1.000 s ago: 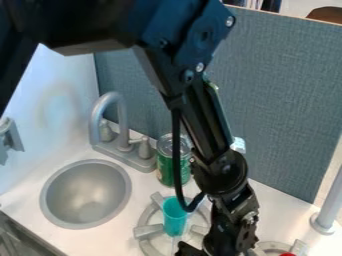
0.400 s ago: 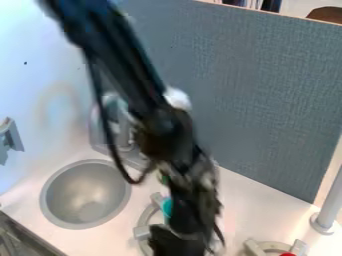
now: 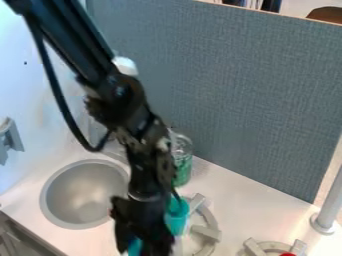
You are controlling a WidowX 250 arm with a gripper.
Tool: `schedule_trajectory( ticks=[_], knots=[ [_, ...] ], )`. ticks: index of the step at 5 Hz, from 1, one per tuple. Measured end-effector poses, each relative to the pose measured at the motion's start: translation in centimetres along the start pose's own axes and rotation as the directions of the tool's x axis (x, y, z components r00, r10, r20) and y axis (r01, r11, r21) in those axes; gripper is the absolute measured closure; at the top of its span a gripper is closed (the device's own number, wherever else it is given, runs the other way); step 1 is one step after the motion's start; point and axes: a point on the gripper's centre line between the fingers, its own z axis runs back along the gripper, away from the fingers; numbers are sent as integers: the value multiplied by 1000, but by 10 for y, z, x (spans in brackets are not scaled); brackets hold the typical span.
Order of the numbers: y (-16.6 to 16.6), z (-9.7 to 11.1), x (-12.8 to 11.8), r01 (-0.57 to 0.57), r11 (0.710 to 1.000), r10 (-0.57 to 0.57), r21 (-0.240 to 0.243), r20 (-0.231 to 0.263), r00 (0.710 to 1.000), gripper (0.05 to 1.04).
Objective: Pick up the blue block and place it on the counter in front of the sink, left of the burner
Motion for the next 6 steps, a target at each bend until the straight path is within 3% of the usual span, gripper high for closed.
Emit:
schedule_trajectory(
  ticks=[1,2,4,5,6],
  knots=[
    [41,9,10,-82,996,82,30,4,997,450],
    [70,1,16,-115,989,117,98,-20,993,450],
    [99,-36,28,-120,978,144,173,-138,980,450],
    [89,-52,26,-69,992,87,110,-169,982,450],
    [82,-56,23,-46,997,56,66,-164,985,450]
  ],
)
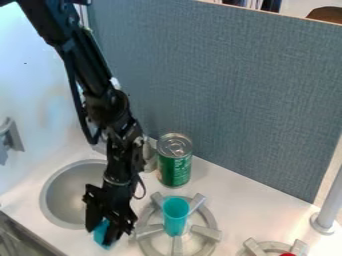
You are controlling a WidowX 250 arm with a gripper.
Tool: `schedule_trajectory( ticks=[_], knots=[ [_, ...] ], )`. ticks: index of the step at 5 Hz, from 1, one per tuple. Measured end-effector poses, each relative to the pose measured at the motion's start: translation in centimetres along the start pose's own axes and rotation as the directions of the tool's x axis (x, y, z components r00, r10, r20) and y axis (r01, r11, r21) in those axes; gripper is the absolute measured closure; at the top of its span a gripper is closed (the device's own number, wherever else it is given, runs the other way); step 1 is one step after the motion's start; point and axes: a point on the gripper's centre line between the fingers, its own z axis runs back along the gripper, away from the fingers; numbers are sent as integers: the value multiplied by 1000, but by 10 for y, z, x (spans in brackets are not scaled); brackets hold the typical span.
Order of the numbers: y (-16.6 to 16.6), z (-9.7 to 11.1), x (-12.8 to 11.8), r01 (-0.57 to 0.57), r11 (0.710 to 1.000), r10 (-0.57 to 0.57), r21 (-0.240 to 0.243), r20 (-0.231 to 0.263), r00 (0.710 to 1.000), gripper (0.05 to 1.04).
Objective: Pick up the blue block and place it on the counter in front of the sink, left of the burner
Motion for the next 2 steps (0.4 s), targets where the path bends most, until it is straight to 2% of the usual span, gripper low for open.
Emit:
schedule_trajectory(
  ticks=[1,2],
  knots=[
    [-6,-4,-4,-5,999,4,-31,-2,1000,424],
    [-8,-2,-1,-36,998,36,-46,7,999,346]
  ],
)
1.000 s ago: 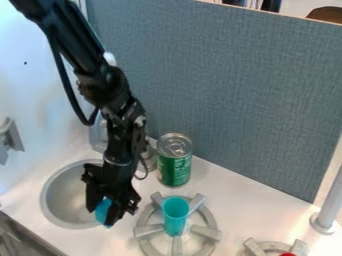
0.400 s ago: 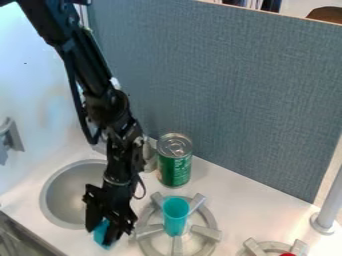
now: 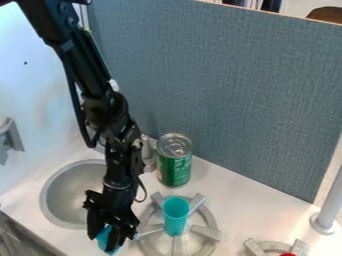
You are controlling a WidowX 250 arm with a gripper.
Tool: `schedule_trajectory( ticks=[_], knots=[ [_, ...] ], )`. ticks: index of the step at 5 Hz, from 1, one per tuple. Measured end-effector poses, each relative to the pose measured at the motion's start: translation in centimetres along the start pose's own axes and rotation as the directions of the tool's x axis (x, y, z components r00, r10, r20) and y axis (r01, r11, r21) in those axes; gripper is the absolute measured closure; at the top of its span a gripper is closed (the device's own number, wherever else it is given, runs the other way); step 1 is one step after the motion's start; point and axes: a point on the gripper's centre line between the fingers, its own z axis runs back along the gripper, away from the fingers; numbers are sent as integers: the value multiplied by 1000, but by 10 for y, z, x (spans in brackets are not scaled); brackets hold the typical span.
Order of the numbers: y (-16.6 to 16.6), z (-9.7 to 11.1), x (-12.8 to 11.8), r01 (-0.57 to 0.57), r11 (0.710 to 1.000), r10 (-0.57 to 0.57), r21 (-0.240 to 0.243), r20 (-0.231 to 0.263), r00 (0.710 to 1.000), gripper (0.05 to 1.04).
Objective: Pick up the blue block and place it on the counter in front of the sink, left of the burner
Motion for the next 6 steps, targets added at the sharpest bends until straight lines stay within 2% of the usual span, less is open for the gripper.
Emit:
schedule_trajectory(
  ticks=[1,2,3,4,5,6],
  knots=[
    [0,5,-9,-36,999,36,-33,16,999,86],
    [4,46,-18,-53,995,63,-79,122,991,76],
    [3,81,-26,-33,993,52,-110,175,983,80],
    [2,107,-11,-8,993,32,-120,199,980,83],
    [-34,117,21,40,994,-14,-99,251,968,83],
    [-52,127,47,62,994,-31,-86,327,945,83]
  ],
)
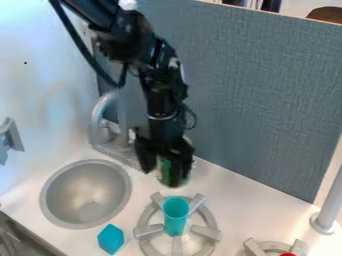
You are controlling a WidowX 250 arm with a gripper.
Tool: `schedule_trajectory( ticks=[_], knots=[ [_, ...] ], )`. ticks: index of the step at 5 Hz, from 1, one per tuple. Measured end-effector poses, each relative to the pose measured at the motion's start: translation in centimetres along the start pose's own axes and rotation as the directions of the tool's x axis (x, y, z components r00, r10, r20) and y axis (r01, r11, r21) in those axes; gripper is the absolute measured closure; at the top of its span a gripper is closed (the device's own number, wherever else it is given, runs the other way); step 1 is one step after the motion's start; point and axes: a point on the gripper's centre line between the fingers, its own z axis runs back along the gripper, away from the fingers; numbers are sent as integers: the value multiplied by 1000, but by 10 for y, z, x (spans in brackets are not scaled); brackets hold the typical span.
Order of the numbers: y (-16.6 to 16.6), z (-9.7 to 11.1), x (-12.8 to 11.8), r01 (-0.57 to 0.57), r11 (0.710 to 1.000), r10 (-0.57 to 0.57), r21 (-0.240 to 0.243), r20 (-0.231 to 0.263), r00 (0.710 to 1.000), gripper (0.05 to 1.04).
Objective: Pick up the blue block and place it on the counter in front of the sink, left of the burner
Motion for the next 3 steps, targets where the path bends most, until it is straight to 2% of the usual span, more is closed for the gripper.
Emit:
schedule_trajectory(
  ticks=[1,2,3],
  knots=[
    [-5,-15,28,-69,998,69,-2,-26,997,83],
    [1,-16,53,-89,995,90,41,-20,996,83],
    [10,-11,58,-104,990,105,91,-4,994,83]
  ],
)
